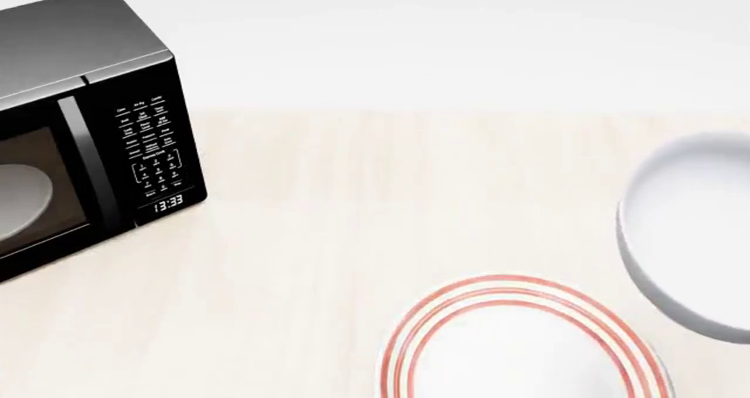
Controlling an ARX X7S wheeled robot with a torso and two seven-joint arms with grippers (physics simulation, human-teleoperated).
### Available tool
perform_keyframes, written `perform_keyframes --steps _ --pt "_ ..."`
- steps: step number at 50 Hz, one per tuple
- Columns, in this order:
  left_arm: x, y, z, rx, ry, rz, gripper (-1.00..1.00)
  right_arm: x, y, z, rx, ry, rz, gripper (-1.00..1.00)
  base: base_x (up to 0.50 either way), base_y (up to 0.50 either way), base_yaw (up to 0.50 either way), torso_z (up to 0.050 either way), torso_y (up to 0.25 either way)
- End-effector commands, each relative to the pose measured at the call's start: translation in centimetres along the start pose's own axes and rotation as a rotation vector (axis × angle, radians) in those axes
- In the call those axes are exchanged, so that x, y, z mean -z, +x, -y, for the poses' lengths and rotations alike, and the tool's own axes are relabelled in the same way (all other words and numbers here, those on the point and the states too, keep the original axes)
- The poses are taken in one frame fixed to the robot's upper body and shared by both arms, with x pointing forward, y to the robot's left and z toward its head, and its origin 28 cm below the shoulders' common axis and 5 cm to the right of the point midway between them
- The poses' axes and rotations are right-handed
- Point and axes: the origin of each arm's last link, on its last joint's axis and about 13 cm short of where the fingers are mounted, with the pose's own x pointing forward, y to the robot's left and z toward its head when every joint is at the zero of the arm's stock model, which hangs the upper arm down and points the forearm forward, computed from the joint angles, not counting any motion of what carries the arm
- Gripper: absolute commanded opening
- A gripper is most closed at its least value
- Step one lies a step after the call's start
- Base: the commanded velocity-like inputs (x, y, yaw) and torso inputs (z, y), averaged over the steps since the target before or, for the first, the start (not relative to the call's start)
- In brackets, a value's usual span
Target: Put the white bowl to the right of the plate.
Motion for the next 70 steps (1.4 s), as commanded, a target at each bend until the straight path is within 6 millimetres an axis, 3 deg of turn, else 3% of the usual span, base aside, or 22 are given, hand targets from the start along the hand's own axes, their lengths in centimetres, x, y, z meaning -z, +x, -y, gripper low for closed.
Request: perform_keyframes --steps 1,39,59,70 --pt "0.0 -0.1 0.0 0.001 0.002 0.001 1.0 -0.6 -1.0 0.7 -0.035 0.052 0.026 -1.0 0.0 0.0 0.0 0.0 0.0" --pt "0.0 0.0 0.1 0.003 0.008 0.0 1.0 -1.4 -1.2 4.8 0.033 0.14 0.063 -1.0 0.0 0.0 0.0 0.0 0.001" --pt "0.1 -0.1 0.3 0.006 0.012 0.002 1.0 -2.5 0.8 7.2 0.05 0.201 0.037 -1.0 0.0 0.0 0.0 0.0 0.001" --pt "0.1 -0.1 0.3 0.007 0.015 0.003 1.0 -2.1 1.8 8.9 0.068 0.233 0.024 -1.0 0.0 0.0 0.0 0.0 0.0"
